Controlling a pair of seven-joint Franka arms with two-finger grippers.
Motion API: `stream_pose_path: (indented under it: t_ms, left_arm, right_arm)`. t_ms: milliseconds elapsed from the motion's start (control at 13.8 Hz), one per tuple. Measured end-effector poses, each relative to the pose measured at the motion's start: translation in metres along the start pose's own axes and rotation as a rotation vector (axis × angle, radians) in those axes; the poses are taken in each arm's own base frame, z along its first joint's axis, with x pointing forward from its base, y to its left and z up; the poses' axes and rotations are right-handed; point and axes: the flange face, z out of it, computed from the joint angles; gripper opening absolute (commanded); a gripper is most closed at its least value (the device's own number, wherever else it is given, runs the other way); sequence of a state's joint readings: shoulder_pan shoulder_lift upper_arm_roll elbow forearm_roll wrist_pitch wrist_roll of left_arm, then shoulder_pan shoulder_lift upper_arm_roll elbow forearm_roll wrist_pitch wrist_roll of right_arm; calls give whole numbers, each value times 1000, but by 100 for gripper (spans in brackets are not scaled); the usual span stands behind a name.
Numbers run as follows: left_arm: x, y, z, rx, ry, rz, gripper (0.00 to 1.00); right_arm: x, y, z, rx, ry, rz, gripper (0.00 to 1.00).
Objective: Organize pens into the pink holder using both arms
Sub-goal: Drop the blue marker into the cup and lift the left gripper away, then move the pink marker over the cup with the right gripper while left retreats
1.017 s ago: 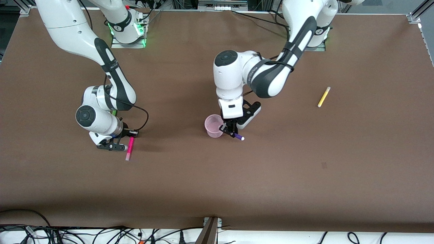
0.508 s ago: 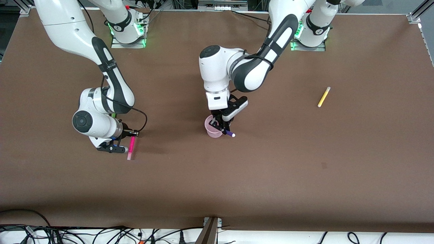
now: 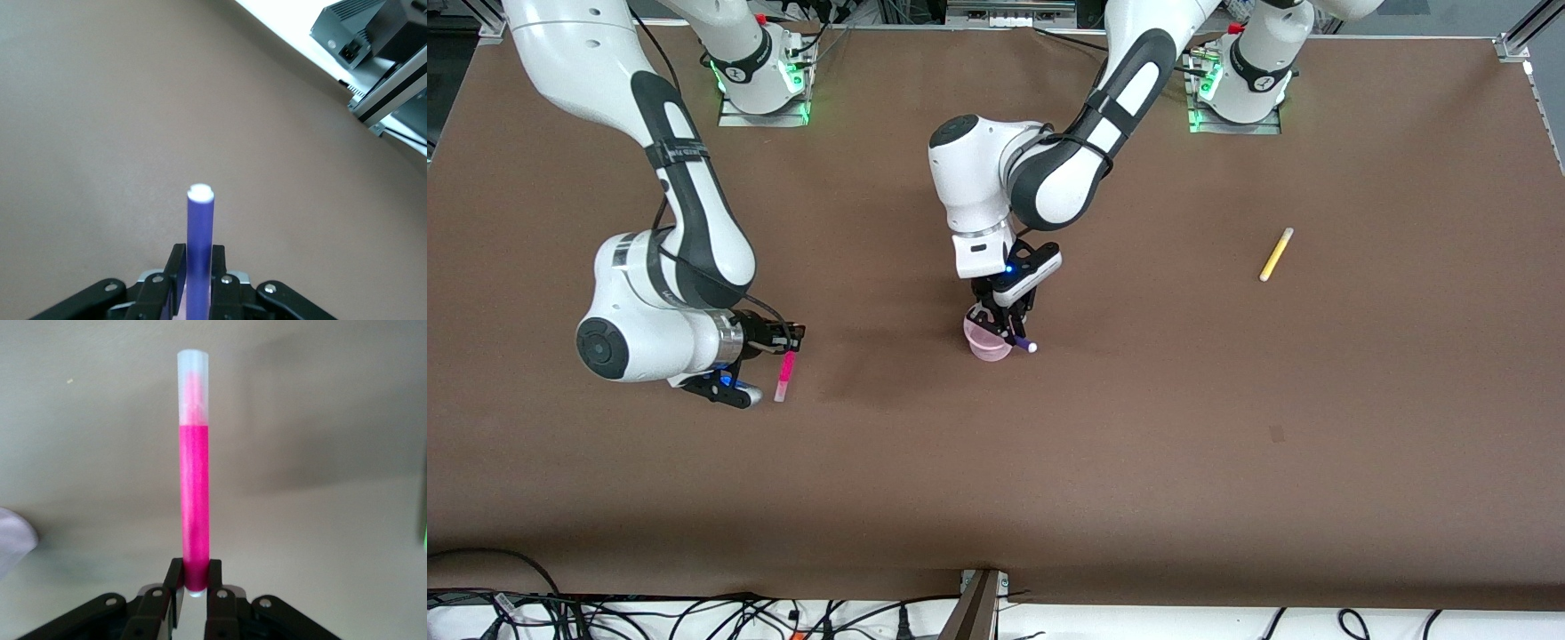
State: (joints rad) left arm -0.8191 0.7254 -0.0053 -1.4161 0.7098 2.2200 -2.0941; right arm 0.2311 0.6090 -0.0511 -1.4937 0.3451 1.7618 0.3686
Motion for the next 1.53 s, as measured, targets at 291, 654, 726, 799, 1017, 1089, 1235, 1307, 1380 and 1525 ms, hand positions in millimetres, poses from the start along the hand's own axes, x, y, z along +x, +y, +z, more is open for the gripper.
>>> stream_pose_path:
  t_ms: [291,654,726,799,1017,1089,1235,1307,1380,1525]
  left_arm:
    - [7,4,-1,-7,6,-13,92]
    - [71,23,-22,-42,19,-48,100]
    - [92,25,-30,-34,2,-47,100]
    - [117,26,-40,-18,-30,-41,100]
    - [201,18,-76,31,-146,21,100]
    - [228,12,-86,49,-174,48,100]
    - [282,-4,-101,69,-237,95,100]
    - [311,-15,-106,78,-271,123,100]
    - [341,-29,-110,82,-307,161,100]
    - [398,-58,-113,78,-371,251,100]
  right_arm:
    - [-22,-23,-34,53,-108,110,0]
    - [-37,-44,-49,177,-218,248,0]
    - [-39,-49,-49,197,-241,275,0]
    - [-43,-56,-47,209,-262,303,0]
    - [-69,-100,-33,219,-308,339,0]
    - [-81,-118,-27,228,-316,334,0]
    - [-104,-153,-13,236,-325,303,0]
    - [-116,-170,-5,236,-315,282,0]
    - [-130,-189,4,235,-299,261,0]
    - [-161,-223,23,227,-275,215,0]
